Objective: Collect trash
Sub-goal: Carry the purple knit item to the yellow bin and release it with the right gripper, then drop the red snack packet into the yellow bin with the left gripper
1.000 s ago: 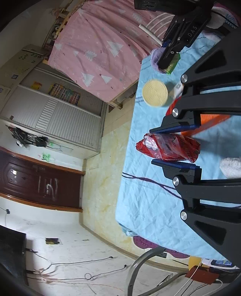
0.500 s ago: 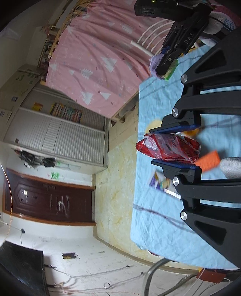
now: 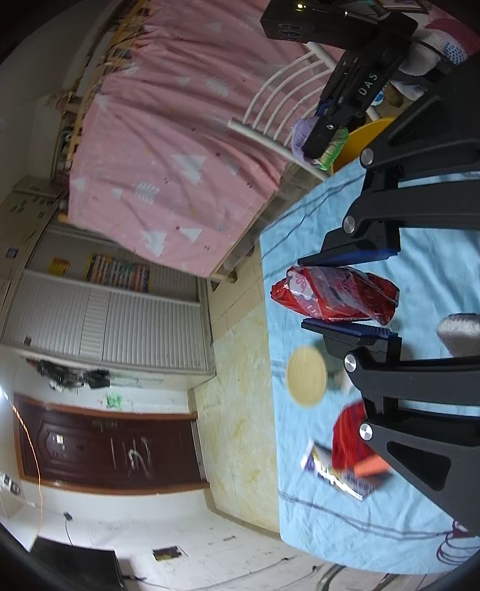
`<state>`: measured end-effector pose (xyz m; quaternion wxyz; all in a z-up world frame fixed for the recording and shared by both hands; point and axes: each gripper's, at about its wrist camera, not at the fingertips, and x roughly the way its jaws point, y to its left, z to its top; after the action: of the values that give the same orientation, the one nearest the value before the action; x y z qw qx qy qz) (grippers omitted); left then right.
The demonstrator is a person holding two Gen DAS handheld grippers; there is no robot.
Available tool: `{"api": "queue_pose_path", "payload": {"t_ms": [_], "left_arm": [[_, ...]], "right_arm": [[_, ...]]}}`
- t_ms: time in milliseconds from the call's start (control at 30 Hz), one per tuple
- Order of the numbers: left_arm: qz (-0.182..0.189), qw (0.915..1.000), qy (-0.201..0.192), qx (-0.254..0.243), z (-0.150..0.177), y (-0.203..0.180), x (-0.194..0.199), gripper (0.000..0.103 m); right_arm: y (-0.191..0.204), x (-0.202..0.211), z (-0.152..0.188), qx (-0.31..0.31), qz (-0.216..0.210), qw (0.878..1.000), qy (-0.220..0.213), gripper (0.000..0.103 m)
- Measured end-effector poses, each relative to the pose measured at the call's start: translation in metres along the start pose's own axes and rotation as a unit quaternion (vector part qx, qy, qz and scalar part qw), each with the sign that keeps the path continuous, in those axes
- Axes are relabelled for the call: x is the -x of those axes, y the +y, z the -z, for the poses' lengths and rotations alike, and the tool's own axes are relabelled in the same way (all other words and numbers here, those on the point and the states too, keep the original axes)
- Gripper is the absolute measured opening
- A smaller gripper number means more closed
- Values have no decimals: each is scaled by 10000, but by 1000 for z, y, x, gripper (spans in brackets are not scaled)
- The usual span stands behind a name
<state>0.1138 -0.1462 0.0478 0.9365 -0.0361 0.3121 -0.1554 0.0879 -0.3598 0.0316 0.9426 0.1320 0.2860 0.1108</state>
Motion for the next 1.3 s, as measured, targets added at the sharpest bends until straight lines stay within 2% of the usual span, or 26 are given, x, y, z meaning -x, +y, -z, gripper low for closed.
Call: {"api": "queue_pose_path", "payload": {"t_ms": [267,500,633,700,767,800,967,1133,1300], "left_arm": [[241,9989,222,-343,3,-60,-29,17],[611,9963,451,-395,10,-104,-55,17],[709,9947,557,-496,15,-131,-70,17],[744,9940,600,-534,15,-142,-77,17],[776,9932,638,-590,15,-154,-84,17],[806,9926,670,-619,16,-161,-88,17],[966,9900,729,-728,16,-188,-104,17],[1314,9839,915,-795,21,-221,-126,17],[1345,9799,1140,-930,33,-245,-144,24]], "right_arm": [[-58,21,7,-419,265,9986,-197,33],[-107,30,17,-740,610,9951,-230,34],[-131,28,24,-955,725,9926,-195,41],[-138,27,26,-1022,733,9919,-183,49],[-145,25,27,-1092,743,9911,-182,63],[-148,25,28,-1126,751,9906,-193,65],[-172,35,29,-1365,953,9853,-381,66],[-193,52,31,-1692,1104,9775,-600,69],[-206,63,31,-1912,1205,9711,-769,71]]}}
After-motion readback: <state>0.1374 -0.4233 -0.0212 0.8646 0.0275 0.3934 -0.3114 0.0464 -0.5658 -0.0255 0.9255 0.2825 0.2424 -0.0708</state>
